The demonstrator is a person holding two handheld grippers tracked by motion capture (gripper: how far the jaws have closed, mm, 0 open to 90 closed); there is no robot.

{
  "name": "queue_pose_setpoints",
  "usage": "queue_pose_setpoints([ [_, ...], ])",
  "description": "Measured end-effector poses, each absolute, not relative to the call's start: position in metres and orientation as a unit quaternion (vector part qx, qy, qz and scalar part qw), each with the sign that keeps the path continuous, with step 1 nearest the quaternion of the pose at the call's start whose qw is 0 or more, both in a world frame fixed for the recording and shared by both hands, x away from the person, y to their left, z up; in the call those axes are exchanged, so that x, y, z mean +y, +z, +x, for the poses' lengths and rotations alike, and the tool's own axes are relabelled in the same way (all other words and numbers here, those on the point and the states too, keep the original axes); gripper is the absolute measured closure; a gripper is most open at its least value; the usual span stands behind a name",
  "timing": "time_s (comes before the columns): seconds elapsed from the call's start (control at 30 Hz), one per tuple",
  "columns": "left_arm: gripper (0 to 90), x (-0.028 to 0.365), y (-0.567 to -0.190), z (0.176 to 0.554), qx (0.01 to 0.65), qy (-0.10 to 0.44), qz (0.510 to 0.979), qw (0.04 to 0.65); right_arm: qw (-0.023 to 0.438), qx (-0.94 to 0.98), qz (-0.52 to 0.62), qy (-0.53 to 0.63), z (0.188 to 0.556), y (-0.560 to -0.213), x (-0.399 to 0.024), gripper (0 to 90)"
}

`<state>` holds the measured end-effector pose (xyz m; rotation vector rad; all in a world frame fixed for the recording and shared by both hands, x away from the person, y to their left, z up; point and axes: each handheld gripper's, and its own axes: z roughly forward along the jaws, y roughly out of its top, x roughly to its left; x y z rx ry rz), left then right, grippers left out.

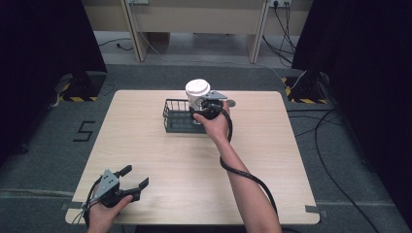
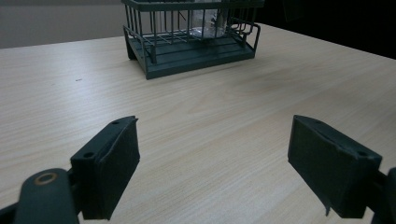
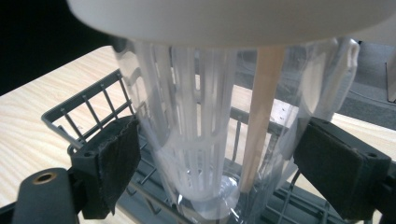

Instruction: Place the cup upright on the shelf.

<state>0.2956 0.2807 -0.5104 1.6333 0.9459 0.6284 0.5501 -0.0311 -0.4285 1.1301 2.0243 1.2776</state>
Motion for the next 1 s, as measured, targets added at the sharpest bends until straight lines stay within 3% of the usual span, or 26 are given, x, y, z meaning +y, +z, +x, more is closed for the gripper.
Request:
queue_pose_setpoints([
  [1.0, 15.6, 0.281, -0.511, 0.295, 0.401, 0.268, 0.688, 0.542, 0.247, 0.745, 0.408, 0.467, 0.507, -0.421, -0.059, 15.5],
])
